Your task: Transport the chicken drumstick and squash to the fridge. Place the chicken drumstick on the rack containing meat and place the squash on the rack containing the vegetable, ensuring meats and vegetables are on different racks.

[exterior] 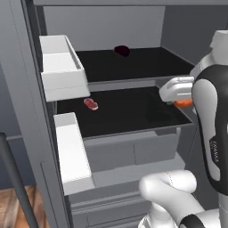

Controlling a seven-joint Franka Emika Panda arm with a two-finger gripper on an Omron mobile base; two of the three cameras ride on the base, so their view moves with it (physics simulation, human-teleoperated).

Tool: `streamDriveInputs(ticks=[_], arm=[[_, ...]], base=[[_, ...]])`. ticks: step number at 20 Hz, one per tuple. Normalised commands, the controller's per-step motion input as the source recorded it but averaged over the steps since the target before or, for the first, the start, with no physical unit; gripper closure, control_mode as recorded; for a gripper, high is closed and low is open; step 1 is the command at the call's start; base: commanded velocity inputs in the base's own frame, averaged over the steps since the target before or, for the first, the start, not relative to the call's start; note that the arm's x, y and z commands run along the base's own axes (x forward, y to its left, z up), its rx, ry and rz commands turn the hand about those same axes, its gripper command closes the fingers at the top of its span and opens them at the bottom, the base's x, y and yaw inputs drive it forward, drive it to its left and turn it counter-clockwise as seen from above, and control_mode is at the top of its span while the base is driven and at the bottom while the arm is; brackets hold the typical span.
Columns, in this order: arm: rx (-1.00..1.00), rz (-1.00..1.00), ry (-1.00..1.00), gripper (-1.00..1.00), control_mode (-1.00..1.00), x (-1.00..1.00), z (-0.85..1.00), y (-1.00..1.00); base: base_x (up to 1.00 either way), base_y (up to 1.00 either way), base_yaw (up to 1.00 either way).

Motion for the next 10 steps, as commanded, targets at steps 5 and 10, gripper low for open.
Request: streamDriveInputs(ticks=[5, 10], arm=[[0.0, 0.0, 0.0, 1.0, 1.0, 0.0, 0.0, 0.0], [-0.02, 0.0, -0.02, 1.0, -1.0, 0.16, 0.0, 0.06]], base=[[0.91, 0.64, -0.19], [0.47, 0.35, -0.02]])
